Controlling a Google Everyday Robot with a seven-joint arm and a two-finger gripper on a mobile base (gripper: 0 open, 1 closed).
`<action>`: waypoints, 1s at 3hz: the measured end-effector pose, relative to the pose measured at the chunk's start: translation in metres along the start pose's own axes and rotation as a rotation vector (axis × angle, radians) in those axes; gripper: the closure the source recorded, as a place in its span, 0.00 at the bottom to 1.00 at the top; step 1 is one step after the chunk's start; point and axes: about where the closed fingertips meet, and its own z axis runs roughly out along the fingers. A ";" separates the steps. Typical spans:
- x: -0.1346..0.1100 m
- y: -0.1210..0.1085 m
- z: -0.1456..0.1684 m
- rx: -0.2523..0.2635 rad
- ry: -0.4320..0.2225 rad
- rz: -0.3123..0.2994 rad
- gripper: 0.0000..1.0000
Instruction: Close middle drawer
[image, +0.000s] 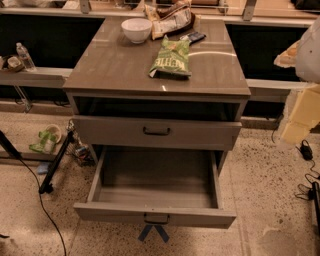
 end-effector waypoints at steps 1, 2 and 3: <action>-0.002 0.000 0.001 0.012 -0.004 0.005 0.00; -0.009 0.011 0.026 -0.016 -0.053 -0.032 0.00; -0.018 0.032 0.071 -0.028 -0.109 -0.077 0.00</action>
Offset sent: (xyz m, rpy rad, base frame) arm -0.0048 0.0408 -0.0843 0.1294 0.0372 0.1676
